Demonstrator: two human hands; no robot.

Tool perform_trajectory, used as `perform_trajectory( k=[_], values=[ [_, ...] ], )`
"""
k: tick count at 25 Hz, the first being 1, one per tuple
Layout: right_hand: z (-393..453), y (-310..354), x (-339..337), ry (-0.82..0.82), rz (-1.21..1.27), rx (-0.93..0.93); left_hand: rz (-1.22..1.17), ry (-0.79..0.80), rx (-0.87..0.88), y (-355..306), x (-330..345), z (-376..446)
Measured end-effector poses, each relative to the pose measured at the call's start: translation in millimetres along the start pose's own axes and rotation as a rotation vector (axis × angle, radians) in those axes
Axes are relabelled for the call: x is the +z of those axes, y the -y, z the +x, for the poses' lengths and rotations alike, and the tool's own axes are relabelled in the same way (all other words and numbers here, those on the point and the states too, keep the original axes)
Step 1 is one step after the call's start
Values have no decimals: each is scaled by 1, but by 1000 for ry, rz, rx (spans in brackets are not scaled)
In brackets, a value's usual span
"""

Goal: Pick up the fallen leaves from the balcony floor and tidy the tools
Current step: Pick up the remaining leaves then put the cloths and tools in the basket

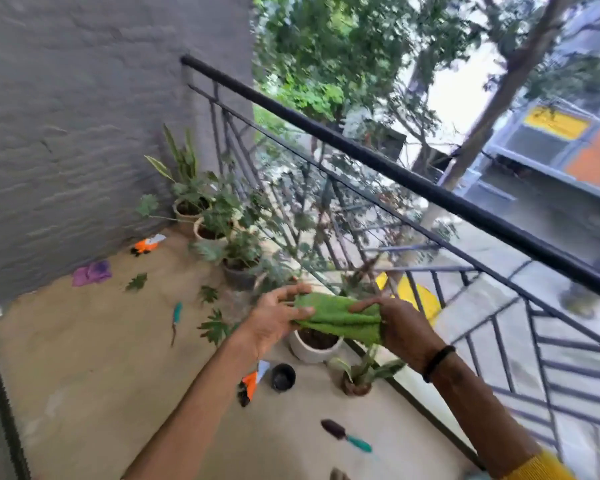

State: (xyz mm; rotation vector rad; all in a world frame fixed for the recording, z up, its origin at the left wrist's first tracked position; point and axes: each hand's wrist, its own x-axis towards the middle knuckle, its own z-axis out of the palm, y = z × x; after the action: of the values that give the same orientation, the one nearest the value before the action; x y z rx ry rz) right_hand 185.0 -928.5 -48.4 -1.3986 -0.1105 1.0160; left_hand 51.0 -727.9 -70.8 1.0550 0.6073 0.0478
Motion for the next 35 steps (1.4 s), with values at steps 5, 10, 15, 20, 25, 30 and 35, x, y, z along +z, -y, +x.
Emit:
perform_trajectory(
  k=[5, 10, 15, 20, 25, 30, 35],
  values=[
    [-83, -70, -91, -334, 260, -41, 178, 36, -43, 87, 99, 19],
    [-179, -164, -186, -555, 580, -55, 211, 75, -183, 191, 208, 4],
    [-280, -236, -267, -858, 617, 79, 389, 166, -292, 287, 321, -22],
    [-333, -283, -320, -1022, 668, 128, 482, 164, -486, 374, 402, -28],
    [-328, -318, -364, -1204, 583, 180, 632, 169, -564, 441, 453, 8],
    [-278, -383, -460, -1272, 670, 269, 975, 341, -414, 543, 502, 103],
    [-185, -500, -570, -1234, 773, 439, 1277, 653, -149, 701, 520, 225]
  ],
)
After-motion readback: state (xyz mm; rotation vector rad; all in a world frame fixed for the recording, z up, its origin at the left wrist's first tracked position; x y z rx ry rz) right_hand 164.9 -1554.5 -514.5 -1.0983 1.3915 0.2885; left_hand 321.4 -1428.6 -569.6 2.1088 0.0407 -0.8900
